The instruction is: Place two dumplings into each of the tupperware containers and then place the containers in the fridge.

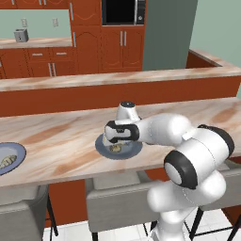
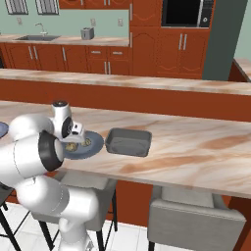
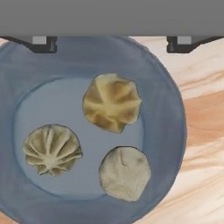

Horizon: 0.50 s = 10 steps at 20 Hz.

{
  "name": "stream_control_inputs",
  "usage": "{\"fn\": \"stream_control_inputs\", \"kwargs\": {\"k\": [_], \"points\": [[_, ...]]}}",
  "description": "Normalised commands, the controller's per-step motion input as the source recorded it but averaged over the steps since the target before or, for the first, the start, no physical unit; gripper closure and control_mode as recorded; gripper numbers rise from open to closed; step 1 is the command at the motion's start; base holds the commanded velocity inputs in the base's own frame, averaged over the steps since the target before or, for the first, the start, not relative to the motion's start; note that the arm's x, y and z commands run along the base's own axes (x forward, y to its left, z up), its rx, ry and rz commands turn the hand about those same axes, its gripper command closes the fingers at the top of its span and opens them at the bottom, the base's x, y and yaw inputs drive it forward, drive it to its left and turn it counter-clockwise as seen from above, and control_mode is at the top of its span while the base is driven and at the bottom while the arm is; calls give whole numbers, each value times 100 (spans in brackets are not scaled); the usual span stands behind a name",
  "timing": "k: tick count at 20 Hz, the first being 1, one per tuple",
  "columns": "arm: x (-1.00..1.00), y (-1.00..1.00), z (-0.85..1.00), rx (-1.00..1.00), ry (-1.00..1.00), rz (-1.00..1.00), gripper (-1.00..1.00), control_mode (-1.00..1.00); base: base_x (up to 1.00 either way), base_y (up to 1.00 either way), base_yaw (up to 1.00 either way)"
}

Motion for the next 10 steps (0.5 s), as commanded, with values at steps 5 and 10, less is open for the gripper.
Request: {"fn": "stream_control_inputs", "kwargs": {"k": [5, 10], "points": [[10, 6, -29, 0, 0, 1, -100, -100, 0, 0, 0], [22, 8, -30, 0, 0, 1, -100, -100, 0, 0, 0]]}}
